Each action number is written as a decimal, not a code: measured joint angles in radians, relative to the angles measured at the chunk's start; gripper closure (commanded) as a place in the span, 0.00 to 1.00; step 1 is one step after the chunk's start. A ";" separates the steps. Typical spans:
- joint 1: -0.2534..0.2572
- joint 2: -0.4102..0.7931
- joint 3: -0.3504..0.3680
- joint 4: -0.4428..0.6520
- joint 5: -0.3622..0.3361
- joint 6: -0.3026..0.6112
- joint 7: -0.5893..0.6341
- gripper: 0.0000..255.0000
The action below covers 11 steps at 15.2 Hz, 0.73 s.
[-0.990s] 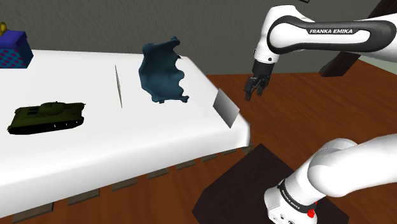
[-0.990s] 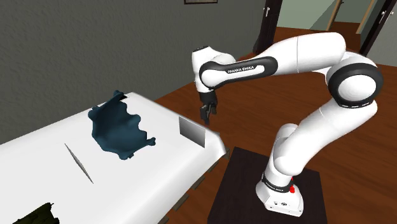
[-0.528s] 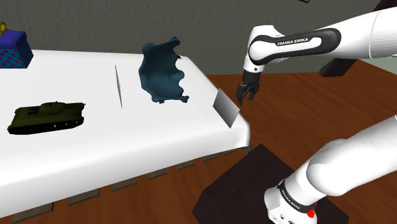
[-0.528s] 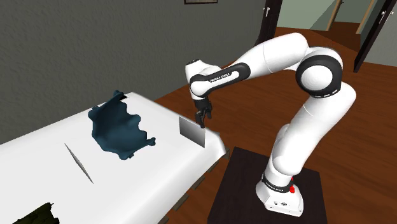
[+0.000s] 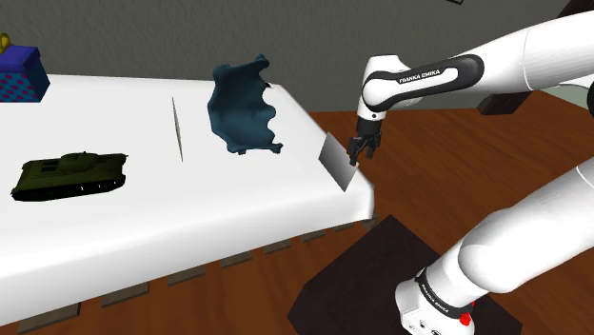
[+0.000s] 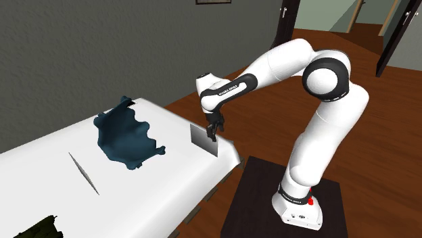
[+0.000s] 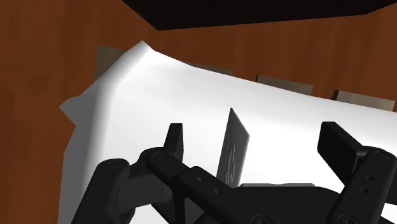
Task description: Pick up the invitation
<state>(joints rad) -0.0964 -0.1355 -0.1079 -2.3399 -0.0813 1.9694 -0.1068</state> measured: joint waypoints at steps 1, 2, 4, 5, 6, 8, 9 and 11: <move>0.000 0.005 0.000 -0.005 0.000 0.010 0.000 0.00; 0.000 0.006 -0.001 -0.008 0.000 0.015 0.000 1.00; 0.000 0.008 -0.001 -0.011 0.000 0.019 0.000 1.00; 0.000 0.008 -0.001 -0.011 0.000 0.019 0.000 1.00; 0.000 0.008 -0.001 -0.011 0.000 0.020 0.000 1.00; 0.000 0.008 -0.001 -0.011 0.000 0.020 0.000 1.00; -0.001 0.008 -0.001 -0.011 0.000 0.020 0.000 1.00; -0.001 0.008 -0.001 -0.011 0.000 0.020 0.000 1.00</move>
<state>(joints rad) -0.0971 -0.1277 -0.1089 -2.3508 -0.0818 1.9891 -0.1067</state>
